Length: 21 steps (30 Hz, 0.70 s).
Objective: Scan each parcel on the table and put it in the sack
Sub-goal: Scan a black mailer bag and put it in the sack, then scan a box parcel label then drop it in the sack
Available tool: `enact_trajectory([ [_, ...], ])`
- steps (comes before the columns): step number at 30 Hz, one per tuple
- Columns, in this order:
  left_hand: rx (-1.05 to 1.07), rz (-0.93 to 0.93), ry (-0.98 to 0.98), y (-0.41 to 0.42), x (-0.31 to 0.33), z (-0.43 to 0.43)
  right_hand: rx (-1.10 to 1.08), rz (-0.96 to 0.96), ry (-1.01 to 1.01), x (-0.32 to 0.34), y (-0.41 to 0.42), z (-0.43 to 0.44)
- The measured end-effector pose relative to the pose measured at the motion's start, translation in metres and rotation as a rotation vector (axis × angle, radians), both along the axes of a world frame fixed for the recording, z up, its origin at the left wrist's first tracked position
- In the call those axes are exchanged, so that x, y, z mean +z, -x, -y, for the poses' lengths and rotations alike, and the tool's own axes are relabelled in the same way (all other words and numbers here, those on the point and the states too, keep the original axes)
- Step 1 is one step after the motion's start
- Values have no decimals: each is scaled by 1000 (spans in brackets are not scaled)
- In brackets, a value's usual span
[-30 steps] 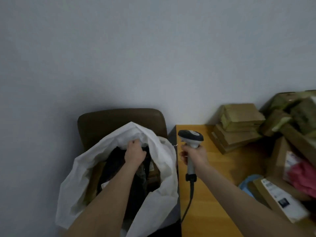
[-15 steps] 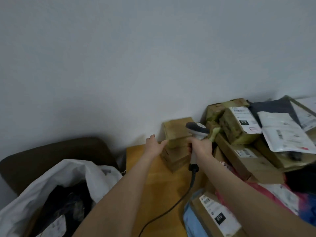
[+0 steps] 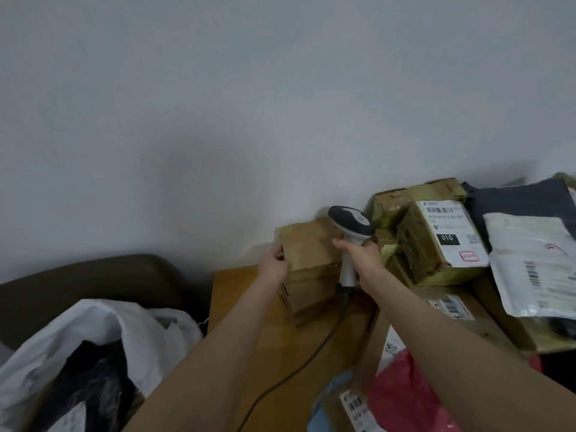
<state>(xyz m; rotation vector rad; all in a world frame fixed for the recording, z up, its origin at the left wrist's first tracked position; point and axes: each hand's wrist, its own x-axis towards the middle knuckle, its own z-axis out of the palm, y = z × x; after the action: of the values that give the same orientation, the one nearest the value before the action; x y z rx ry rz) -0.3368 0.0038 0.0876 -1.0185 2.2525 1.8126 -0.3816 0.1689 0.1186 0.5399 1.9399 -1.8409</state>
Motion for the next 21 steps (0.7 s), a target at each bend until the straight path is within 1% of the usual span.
enact_trajectory([
  [4, 217, -118, -182, -24, 14, 16, -131, -36, 39, 9, -12, -2],
  [7, 293, -171, -353, -46, 30, 31, -189, -28, 35, 21, -26, 2],
  [8, 290, -184, -382, -52, 36, 35, -197, -21, 27, 25, -32, 5],
  [12, 270, -190, -353, -76, 63, 54, -191, -26, 24, 32, -70, 21],
  [15, 193, -195, -372, -99, 79, 71, -217, 15, 91, 42, -99, 33],
  [18, 96, -250, -382, -128, 90, 90, -264, 59, 205, 54, -123, 45],
  [21, 46, -297, -384, -156, 96, 106, -290, 79, 273, 63, -145, 58],
])
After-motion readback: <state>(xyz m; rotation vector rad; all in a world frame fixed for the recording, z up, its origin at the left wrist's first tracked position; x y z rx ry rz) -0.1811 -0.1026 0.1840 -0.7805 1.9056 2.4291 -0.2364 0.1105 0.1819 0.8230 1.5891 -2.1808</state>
